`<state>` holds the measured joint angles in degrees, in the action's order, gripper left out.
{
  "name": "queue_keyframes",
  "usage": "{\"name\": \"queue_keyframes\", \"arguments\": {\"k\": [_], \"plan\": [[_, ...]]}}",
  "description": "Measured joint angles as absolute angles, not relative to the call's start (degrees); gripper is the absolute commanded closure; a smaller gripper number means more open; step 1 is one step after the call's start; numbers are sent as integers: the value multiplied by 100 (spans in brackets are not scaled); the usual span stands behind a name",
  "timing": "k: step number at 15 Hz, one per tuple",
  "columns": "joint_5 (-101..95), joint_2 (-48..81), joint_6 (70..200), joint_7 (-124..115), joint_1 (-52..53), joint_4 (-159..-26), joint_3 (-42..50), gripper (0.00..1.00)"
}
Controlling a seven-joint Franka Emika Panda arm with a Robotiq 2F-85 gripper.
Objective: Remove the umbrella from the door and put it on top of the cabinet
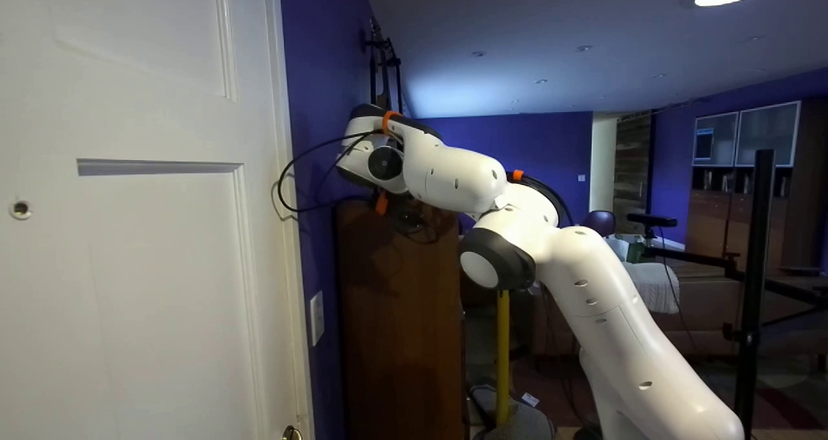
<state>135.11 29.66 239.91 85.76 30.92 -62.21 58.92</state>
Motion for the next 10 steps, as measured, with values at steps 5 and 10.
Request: {"name": "queue_keyframes", "arguments": {"k": [5,10], "plan": [[13685,2970,23848,8618,2747,-5917,5489,0],[13586,2875,23832,8550,2439,-5651,4902,0]]}}
